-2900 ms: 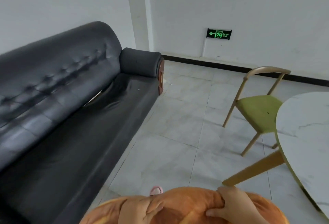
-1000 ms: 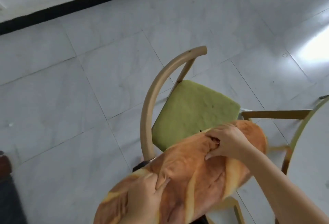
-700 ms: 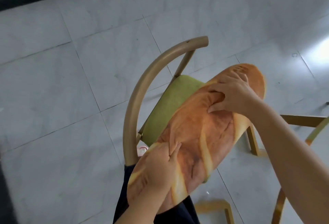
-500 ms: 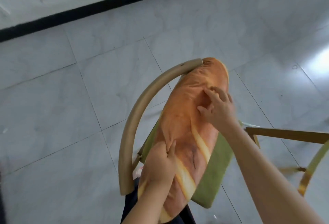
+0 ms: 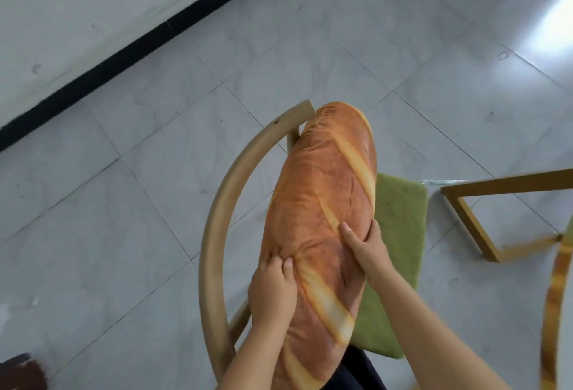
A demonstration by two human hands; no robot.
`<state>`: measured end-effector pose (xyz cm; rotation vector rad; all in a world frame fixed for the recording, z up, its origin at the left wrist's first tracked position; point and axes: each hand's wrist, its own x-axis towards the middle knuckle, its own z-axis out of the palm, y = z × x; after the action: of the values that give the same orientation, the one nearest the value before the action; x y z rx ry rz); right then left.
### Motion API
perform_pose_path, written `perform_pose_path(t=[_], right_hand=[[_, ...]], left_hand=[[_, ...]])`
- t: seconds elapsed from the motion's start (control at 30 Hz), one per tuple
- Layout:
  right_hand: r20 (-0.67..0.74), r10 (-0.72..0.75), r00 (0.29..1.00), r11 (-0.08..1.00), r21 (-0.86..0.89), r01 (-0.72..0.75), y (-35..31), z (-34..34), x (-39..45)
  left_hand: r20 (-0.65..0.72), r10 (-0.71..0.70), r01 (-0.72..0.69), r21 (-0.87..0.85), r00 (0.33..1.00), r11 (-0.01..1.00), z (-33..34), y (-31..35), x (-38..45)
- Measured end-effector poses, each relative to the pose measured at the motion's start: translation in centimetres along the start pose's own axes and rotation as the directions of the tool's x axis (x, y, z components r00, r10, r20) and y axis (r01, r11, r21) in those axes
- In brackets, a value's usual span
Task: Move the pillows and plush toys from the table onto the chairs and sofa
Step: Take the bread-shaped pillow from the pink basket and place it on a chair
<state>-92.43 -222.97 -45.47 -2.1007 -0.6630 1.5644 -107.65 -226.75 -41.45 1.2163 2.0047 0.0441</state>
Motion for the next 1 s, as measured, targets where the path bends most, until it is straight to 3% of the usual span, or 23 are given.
perform_pose_path(t=[0.23,0.4,0.53,0.6,0.67,0.87,1.0], right_hand=[[-0.099,0.053,0.994,0.998,-0.029,-0.057,0.2,1.5,-1.7],[-0.014,0.031,0.999,0.982,-0.188,-0.033,0.8,2.9,-2.1],[-0.117,0.058,0.991,0.993,-0.092,-0.069,1.2,1.6,-1.0],[-0.015,0.143,0.990,0.984,0.113,-0.140,1.4,1.1,-0.7],[0.059,0.142,0.988,0.968,0.201,-0.151,1.6,1.3,-0.5],[-0.040,0.105,0.994,0.985,0.142,-0.098,2.4,1.3,-1.7],[-0.036,0.107,0.994,0.994,0.014,-0.107,2.8,1.3,-1.0]], left_hand=[[0.074,0.059,-0.051,-0.112,0.996,0.992,-1.7,-1.4,1.1],[0.013,-0.110,0.111,-0.067,0.994,0.992,-1.3,-2.1,3.6],[-0.029,-0.214,0.212,-0.064,0.976,0.975,0.3,-0.7,3.5],[-0.080,-0.223,0.214,-0.103,0.972,0.971,0.6,-0.5,2.9],[-0.116,-0.218,0.196,-0.175,0.969,0.965,0.3,-0.7,2.5],[-0.164,-0.162,0.103,-0.319,0.973,0.942,-0.5,-1.1,1.2],[-0.177,-0.167,0.116,-0.270,0.970,0.956,0.2,-1.6,1.6]])
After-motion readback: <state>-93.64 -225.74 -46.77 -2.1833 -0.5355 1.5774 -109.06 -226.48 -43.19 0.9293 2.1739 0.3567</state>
